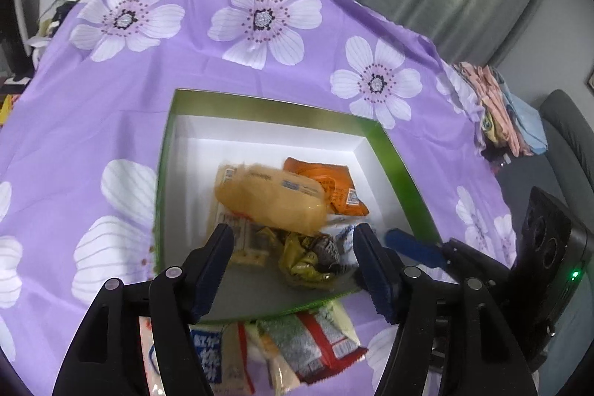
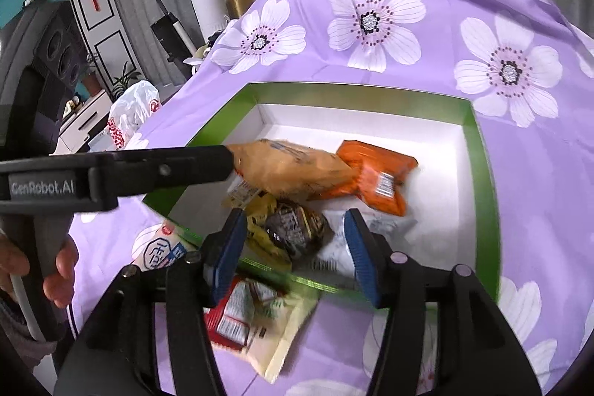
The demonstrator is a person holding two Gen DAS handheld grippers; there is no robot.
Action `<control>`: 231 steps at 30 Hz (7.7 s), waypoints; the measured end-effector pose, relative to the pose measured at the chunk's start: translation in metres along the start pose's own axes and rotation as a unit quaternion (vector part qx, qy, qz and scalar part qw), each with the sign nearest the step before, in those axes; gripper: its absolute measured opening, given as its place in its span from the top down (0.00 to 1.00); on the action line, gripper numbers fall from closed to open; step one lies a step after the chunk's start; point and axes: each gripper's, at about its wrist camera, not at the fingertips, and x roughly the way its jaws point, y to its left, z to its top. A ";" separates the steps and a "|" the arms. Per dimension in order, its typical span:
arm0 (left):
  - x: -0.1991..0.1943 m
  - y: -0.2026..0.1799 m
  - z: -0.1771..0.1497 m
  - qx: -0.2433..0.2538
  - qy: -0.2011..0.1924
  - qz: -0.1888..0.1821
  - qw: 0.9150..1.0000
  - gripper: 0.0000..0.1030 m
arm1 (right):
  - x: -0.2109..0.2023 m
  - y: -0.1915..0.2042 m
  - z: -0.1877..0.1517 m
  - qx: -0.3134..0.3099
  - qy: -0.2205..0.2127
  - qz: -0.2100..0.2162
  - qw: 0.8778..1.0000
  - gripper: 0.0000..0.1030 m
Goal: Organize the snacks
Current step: 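Release the yellow packet into the box and withdraw the left tool, then reach the left tool to the red-and-white packet and grasp it, then carry the red-and-white packet into the green box, then open the left tool and pull it back from the box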
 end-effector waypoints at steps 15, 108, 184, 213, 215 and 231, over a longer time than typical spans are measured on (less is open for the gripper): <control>-0.052 0.002 -0.047 -0.018 -0.008 0.030 0.999 0.35 | -0.058 0.017 -0.037 0.003 -0.022 0.005 1.000 0.46; 0.022 0.015 -0.071 -0.050 0.045 -0.094 0.993 0.38 | 0.021 0.050 -0.055 -0.068 0.018 0.052 0.996 0.56; 0.047 -0.025 0.016 0.017 0.031 -0.051 0.998 0.49 | 0.025 -0.002 0.011 -0.015 -0.007 0.013 1.000 0.57; -0.058 -0.041 -0.057 0.061 -0.019 0.090 0.994 0.21 | -0.085 0.026 -0.054 0.030 -0.049 -0.006 0.998 0.23; -0.062 -0.043 -0.063 0.068 -0.021 0.098 0.993 0.21 | -0.089 0.030 -0.058 0.030 -0.046 -0.010 0.998 0.16; -0.072 -0.012 -0.107 0.021 0.004 0.094 0.995 0.20 | -0.101 0.039 -0.087 0.023 -0.023 -0.029 0.999 0.14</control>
